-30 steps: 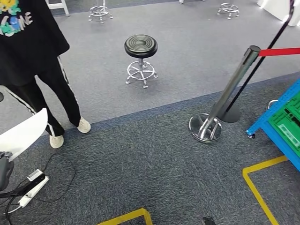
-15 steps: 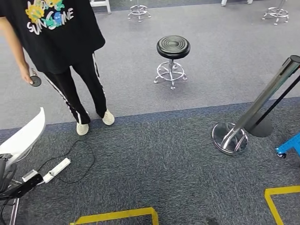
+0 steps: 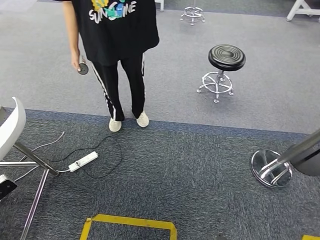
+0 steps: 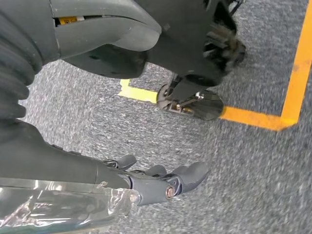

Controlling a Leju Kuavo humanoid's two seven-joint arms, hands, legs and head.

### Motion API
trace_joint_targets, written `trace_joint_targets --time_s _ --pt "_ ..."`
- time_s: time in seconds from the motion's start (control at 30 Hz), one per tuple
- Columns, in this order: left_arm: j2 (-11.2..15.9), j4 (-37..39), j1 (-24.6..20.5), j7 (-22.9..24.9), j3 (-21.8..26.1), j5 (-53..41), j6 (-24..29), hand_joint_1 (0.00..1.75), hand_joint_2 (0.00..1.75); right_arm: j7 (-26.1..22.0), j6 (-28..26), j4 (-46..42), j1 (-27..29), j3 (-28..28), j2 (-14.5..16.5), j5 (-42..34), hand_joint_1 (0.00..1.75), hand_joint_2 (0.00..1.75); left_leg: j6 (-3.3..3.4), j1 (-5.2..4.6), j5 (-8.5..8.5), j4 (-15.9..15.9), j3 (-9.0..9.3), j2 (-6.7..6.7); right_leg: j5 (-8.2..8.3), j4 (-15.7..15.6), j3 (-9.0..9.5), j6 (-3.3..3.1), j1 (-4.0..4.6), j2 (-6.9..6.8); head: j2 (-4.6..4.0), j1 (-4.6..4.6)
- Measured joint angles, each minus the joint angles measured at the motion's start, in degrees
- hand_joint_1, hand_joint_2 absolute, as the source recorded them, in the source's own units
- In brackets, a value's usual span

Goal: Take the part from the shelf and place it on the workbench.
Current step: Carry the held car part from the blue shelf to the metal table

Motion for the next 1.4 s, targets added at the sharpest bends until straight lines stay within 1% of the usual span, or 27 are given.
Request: trace_joint_targets --time_s 0.07,0.1,0.13,0.17,0.23,0.3,0.37,0.4,0.43,0.5,0.53,0.6,0.63,0.7,0.77,0.8,0.83,0.9,0.97,1.03,1.1,1.13,1.17,1.2,1.27,1.33,1.4 --pt "0.1 -0.6 0.0 -0.1 0.6 0.2 -0.1 1.75 1.75 0.0 0.0 0.0 0.2 0.0 0.1 0.0 0.00 1.75 0.24 -0.03 0.21 0.0 -0.33 -1.58 -3.31 7.5 -3.55 0.19 -0.24 1.94 -0.01 0.04" --pt "0.2 -0.7 0.1 -0.1 0.7 0.2 -0.1 1.75 1.75 0.0 0.0 0.0 0.3 0.0 0.2 0.0 0.00 1.75 0.26 -0.04 0.30 0.0 -0.44 -2.46 -3.50 9.2 -4.42 0.15 -0.28 2.28 0.00 0.04" --pt "0.2 -0.8 0.2 -0.1 0.9 0.3 -0.2 1.75 1.75 0.0 0.0 0.0 0.4 0.0 0.2 0.0 0.00 1.75 0.23 -0.05 0.40 0.0 -0.49 -3.34 -2.54 8.6 -4.24 0.05 -0.29 2.52 0.01 0.03" --pt "0.2 -1.0 0.3 -0.1 1.1 0.3 -0.2 1.75 1.75 0.0 0.0 0.0 0.4 0.0 0.3 0.0 0.00 1.75 0.14 -0.02 0.49 0.0 -0.50 -4.19 -0.72 5.9 -3.00 -0.07 -0.33 2.95 0.01 0.04" --pt "0.2 -1.2 0.3 -0.2 1.4 0.6 -0.2 1.75 1.75 0.0 0.0 0.0 0.3 0.0 0.3 0.0 0.00 1.75 -0.22 0.01 0.69 0.1 -0.64 -5.81 3.08 -2.2 0.81 -0.24 -0.67 5.75 0.01 0.03" --pt "0.3 -1.6 0.4 -0.8 1.9 2.1 -0.6 1.75 1.75 0.0 0.0 0.0 0.3 0.0 0.4 0.0 0.00 1.75 -0.86 0.11 1.05 0.1 -1.03 -7.27 4.54 -6.9 2.85 -0.40 -0.83 7.95 0.01 -0.02" --pt "0.3 -2.2 0.9 -1.8 2.9 4.4 -1.4 1.75 1.75 -0.1 0.0 0.0 0.3 0.0 0.5 0.0 0.00 1.75 -1.74 0.46 1.61 -0.2 -1.46 -8.60 4.78 -7.4 3.18 -0.95 -0.54 7.15 0.01 -0.04" --pt "0.3 -2.5 1.3 -2.3 3.6 5.4 -1.9 1.75 1.75 -0.2 -0.1 0.0 0.3 0.0 0.5 0.0 0.00 1.75 -2.02 0.59 1.66 -0.1 -1.70 -8.19 5.09 -7.6 3.31 -1.36 -0.45 6.45 0.01 -0.05" --pt "0.2 -2.8 1.6 -2.7 4.3 6.3 -2.4 1.75 1.75 -0.2 -0.1 0.0 0.3 0.0 0.5 0.0 0.00 1.75 -2.18 0.55 1.08 0.5 -2.19 -6.84 5.43 -7.9 3.44 -1.78 -0.39 5.71 0.01 -0.12" --pt "0.2 -3.4 1.8 -3.5 5.8 7.7 -3.3 1.75 1.75 -0.3 -0.2 0.0 0.4 0.0 0.5 0.0 0.00 1.75 -2.21 0.25 -2.20 5.3 -4.39 -3.02 5.86 -8.3 3.34 -2.43 -0.30 4.07 0.01 -0.31" --pt "0.1 -3.8 1.8 -3.9 6.5 8.3 -3.8 1.75 1.75 -0.3 -0.2 0.0 0.5 0.0 0.5 0.0 0.00 1.75 -2.29 0.11 -4.35 9.1 -6.03 -1.83 5.89 -8.4 3.25 -2.61 -0.18 3.19 0.01 -0.38" --pt "-0.1 -4.5 1.9 -4.5 7.9 9.1 -4.7 1.75 1.75 -0.3 -0.2 0.0 0.7 0.0 0.6 0.0 0.00 1.75 -2.50 0.08 -6.74 15.1 -8.31 -1.24 5.87 -8.4 3.08 -2.76 -0.05 1.35 0.01 -0.39" --pt "-0.2 -4.8 2.0 -4.8 8.5 9.4 -5.0 1.75 1.75 -0.3 -0.3 0.0 0.7 0.0 0.7 0.0 0.00 1.75 -2.58 0.08 -6.45 15.4 -8.14 -1.11 5.85 -8.4 3.02 -2.77 -0.02 0.45 0.01 -0.40" --pt "-0.3 -5.3 2.1 -5.0 9.7 9.6 -5.3 1.75 1.75 -0.3 -0.3 0.0 0.7 0.0 0.9 0.0 0.00 1.75 -2.66 0.07 -3.57 10.1 -4.62 0.17 5.75 -8.4 3.06 -2.63 -0.02 -1.23 0.00 -0.41" --pt "-0.3 -5.9 2.0 -5.1 10.6 9.7 -5.4 1.75 1.75 -0.4 -0.3 0.0 0.6 0.0 1.0 0.0 0.00 1.75 -2.52 -0.18 -1.37 2.8 -0.33 3.08 5.38 -8.1 3.12 -2.17 0.32 -2.68 0.01 -0.40" --pt "-0.4 -6.2 1.9 -5.1 10.9 9.8 -5.5 1.75 1.75 -0.4 -0.3 0.0 0.5 0.0 1.0 0.0 0.00 1.75 -2.24 -0.32 -1.01 0.7 0.76 3.94 5.19 -8.0 3.20 -1.90 0.50 -3.35 0.01 -0.34" --pt "-0.5 -6.3 2.0 -5.2 11.2 9.7 -5.7 1.75 1.75 -0.4 -0.3 0.0 0.5 0.0 1.0 0.0 0.00 1.75 -1.89 -0.47 -1.04 -0.1 1.08 4.03 5.02 -7.9 3.28 -1.65 0.67 -4.04 0.01 -0.31" --pt "-0.9 -6.5 2.2 -5.5 11.6 9.2 -6.3 1.75 1.75 -0.4 -0.3 0.0 0.4 0.0 1.0 0.0 0.00 1.75 -1.09 -0.44 -0.83 -0.2 0.86 2.36 4.72 -7.9 3.51 -1.12 0.58 -4.88 0.01 -0.24" --pt "-1.3 -6.7 2.2 -5.9 11.8 8.2 -6.6 1.75 1.75 -0.4 -0.3 0.0 0.2 0.0 1.0 0.0 0.00 1.75 -0.42 -0.19 -0.57 -0.3 0.74 0.94 3.01 -5.6 2.71 -0.36 0.27 -2.40 0.01 -0.12" --pt "-1.8 -6.9 2.1 -6.3 11.7 7.3 -6.8 1.75 1.75 -0.4 -0.3 0.0 0.2 0.0 1.1 0.0 0.00 1.75 0.06 -0.06 -0.39 -0.4 0.56 -0.36 -0.62 1.2 -0.35 0.19 -0.05 1.20 0.00 0.02" --pt "-2.4 -6.9 2.0 -6.6 11.5 6.6 -6.8 1.75 1.75 -0.4 -0.3 0.0 0.4 0.0 1.1 0.1 0.00 1.75 0.27 -0.07 -0.23 -0.4 0.35 -1.87 -3.06 8.2 -3.81 0.28 -0.18 2.26 0.01 0.01" --pt "-2.7 -6.9 2.0 -6.7 11.4 6.2 -6.8 1.75 1.75 -0.4 -0.3 0.0 0.4 0.0 1.1 0.1 0.00 1.75 0.28 -0.07 -0.16 -0.3 0.29 -2.69 -2.75 9.2 -4.42 0.21 -0.19 2.38 0.01 0.00" --pt "-3.0 -6.9 2.0 -6.7 11.3 5.9 -6.8 1.75 1.75 -0.4 -0.3 0.0 0.5 0.0 1.1 0.2 0.00 1.75 0.24 -0.05 -0.08 -0.3 0.28 -3.49 -1.31 7.7 -3.85 0.09 -0.21 2.59 0.01 0.00" --pt "-3.2 -6.9 2.0 -6.8 11.1 5.8 -6.8 1.75 1.75 -0.3 -0.3 0.0 0.4 0.0 1.2 0.2 0.00 1.75 0.14 -0.02 0.00 -0.3 0.29 -4.31 0.85 4.2 -2.27 -0.07 -0.26 3.17 0.01 0.01" --pt "-3.5 -6.9 1.9 -6.8 10.9 5.6 -6.8 1.75 1.75 -0.3 -0.3 0.0 0.3 0.0 1.2 0.2 0.00 1.75 -0.23 0.02 0.22 -0.2 0.15 -5.80 4.15 -4.0 1.38 -0.37 -0.53 6.14 0.01 -0.02" --pt "-3.7 -6.9 1.7 -6.8 10.8 5.3 -6.7 1.75 1.75 -0.3 -0.3 0.0 0.2 0.0 1.3 0.2 0.00 1.75 -0.87 0.11 0.58 -0.3 -0.27 -7.13 4.91 -7.6 2.95 -0.68 -0.63 7.95 0.01 -0.06" --pt "-3.8 -6.9 1.7 -6.8 10.5 4.6 -6.7 1.75 1.75 -0.3 -0.3 0.0 0.2 0.0 1.4 0.2 0.00 1.75 -1.72 0.36 1.14 -0.7 -0.70 -8.44 5.24 -8.0 3.23 -1.29 -0.54 6.74 0.01 -0.07"
